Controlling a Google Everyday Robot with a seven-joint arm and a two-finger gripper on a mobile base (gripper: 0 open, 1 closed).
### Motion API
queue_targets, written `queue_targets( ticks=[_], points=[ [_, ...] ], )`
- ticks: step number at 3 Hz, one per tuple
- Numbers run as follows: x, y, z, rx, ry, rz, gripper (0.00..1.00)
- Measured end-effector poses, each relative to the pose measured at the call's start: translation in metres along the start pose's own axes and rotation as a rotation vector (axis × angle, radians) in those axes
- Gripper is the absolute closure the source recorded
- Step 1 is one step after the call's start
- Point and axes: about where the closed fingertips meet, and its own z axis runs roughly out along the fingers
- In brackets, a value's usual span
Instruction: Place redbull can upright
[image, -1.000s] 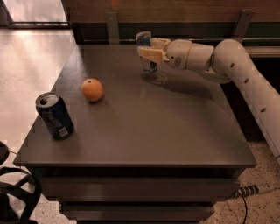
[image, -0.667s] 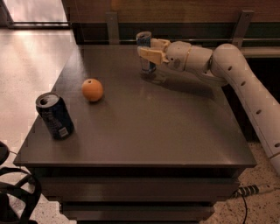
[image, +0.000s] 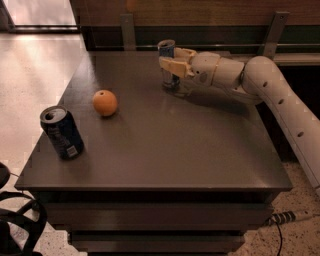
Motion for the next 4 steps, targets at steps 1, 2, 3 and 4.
queue_targets(
  ticks=[1, 2, 3, 4],
  points=[
    [0.007, 0.003, -0.008, 0.024, 0.024, 0.015, 1.00],
    [0.013, 0.003, -0.010, 0.031, 0.042, 0.029, 1.00],
    [0.020, 0.002, -0.011, 0.037, 0.057, 0.046, 1.00],
    [0.025, 0.001, -0.013, 0.044, 0.062, 0.058, 1.00]
  ],
)
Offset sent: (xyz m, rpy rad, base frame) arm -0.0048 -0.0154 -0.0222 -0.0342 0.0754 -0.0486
